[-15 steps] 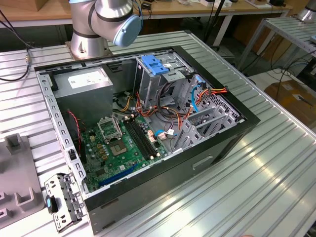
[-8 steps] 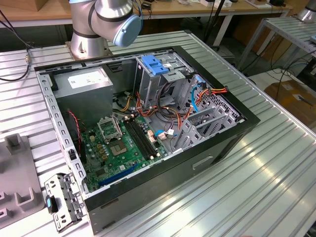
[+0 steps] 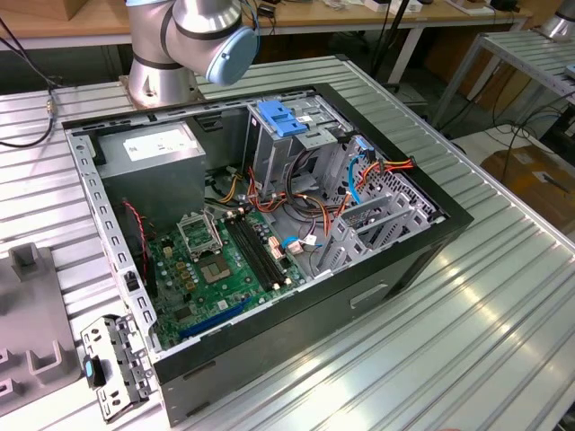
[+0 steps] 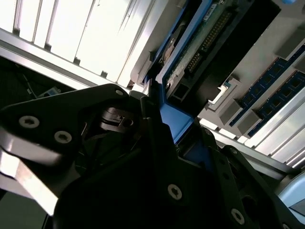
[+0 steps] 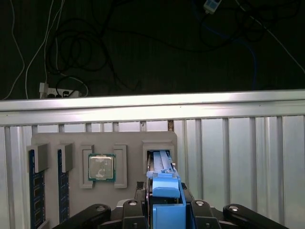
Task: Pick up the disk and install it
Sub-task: 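Pick up the disk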
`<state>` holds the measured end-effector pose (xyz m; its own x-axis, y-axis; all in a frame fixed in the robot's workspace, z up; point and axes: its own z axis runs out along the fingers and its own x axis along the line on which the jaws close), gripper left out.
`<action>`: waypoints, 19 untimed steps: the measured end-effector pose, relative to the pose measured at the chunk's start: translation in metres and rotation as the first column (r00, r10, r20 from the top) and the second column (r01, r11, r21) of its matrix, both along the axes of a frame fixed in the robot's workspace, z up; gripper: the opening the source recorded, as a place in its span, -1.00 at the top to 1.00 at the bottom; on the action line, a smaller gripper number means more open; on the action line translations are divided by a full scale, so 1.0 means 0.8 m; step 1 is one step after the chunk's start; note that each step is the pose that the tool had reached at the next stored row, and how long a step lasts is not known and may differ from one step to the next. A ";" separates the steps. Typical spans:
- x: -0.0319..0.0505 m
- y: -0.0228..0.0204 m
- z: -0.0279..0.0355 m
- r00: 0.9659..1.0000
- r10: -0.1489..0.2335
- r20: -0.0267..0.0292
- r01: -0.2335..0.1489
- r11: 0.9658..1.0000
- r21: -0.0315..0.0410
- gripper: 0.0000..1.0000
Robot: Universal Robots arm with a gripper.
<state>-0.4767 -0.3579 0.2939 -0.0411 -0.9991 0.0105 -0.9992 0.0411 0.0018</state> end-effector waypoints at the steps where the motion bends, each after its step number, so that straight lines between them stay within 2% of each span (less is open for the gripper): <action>1: 0.000 0.0000 0.0000 1.000 0.000 0.000 0.000 1.000 0.000 0.25; 9: 0.000 0.0000 0.0060 1.000 0.000 0.000 0.000 1.000 0.000 0.25; 16: 0.000 0.0000 0.0338 1.000 0.000 0.000 0.000 1.000 0.000 0.25; 19: 0.000 0.0000 0.0512 1.000 0.000 0.000 0.000 1.000 0.000 0.25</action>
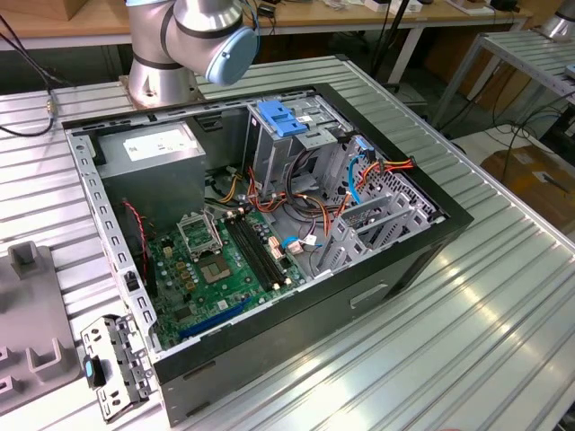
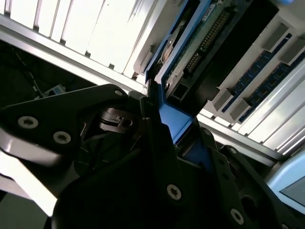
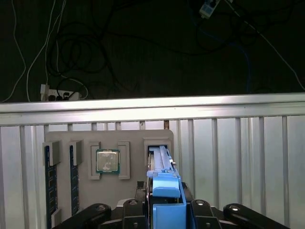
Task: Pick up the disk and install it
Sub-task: 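Pick up the disk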
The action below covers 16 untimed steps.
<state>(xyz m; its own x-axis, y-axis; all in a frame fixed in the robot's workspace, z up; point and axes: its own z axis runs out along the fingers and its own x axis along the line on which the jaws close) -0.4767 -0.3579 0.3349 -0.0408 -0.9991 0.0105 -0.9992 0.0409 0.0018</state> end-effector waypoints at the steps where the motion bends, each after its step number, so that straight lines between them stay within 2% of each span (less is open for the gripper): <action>1: 0.000 0.0000 0.0044 1.000 0.000 0.000 0.000 1.000 0.000 0.25; 5: 0.000 0.0000 0.0143 1.000 0.000 0.000 0.000 1.000 0.000 0.25; 16: 0.000 0.0000 0.0191 1.000 0.000 0.000 0.000 1.000 0.000 0.25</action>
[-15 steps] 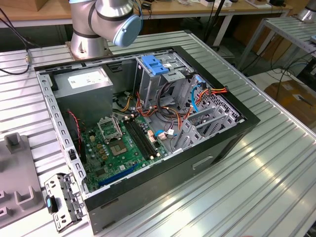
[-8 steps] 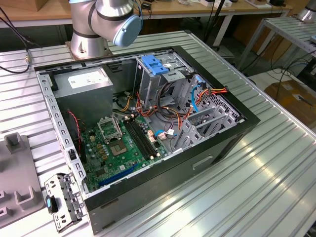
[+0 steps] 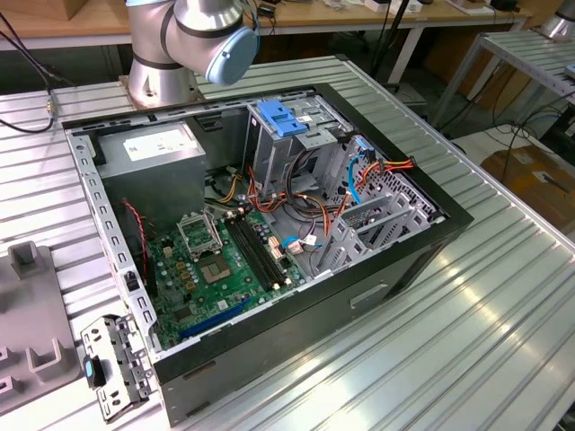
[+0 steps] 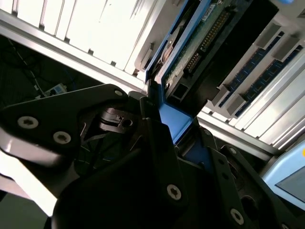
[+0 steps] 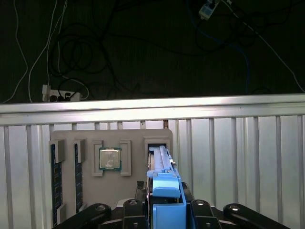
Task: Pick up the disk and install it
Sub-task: 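Pick up the disk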
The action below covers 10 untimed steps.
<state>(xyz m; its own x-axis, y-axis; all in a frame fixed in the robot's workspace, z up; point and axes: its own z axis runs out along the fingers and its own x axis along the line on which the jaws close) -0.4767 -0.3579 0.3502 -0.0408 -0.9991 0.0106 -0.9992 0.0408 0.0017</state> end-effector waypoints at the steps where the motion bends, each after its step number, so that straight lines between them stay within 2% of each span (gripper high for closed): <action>1: 0.000 0.0000 0.0008 1.000 0.000 0.000 0.000 1.000 0.000 0.25; 10: 0.000 0.0000 0.0051 1.000 0.000 0.000 0.000 1.000 0.000 0.25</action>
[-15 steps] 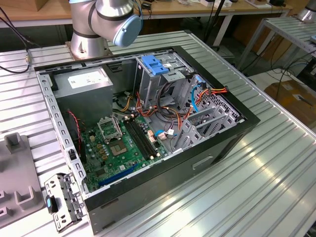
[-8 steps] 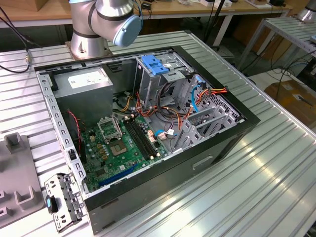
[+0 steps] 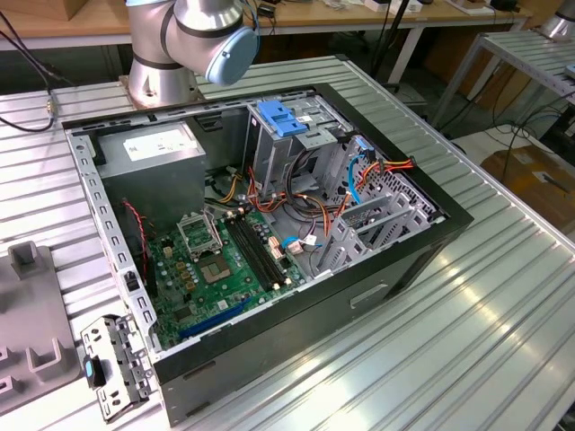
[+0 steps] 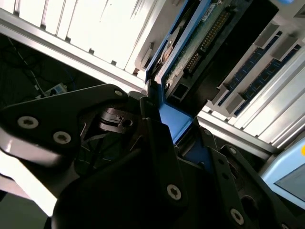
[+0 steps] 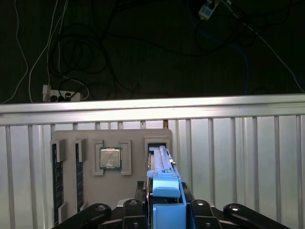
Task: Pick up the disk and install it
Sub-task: 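Pick up the disk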
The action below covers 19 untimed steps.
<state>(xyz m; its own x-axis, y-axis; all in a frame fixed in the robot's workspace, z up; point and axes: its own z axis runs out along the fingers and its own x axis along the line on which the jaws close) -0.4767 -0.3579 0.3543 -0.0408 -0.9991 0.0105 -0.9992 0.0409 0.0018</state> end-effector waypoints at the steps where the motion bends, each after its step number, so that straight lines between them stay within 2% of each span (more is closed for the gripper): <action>1: 0.000 0.0000 0.0006 1.000 0.000 0.000 0.000 1.000 0.000 0.25; 19: 0.000 0.0000 0.0110 1.000 0.000 0.000 0.000 1.000 0.000 0.25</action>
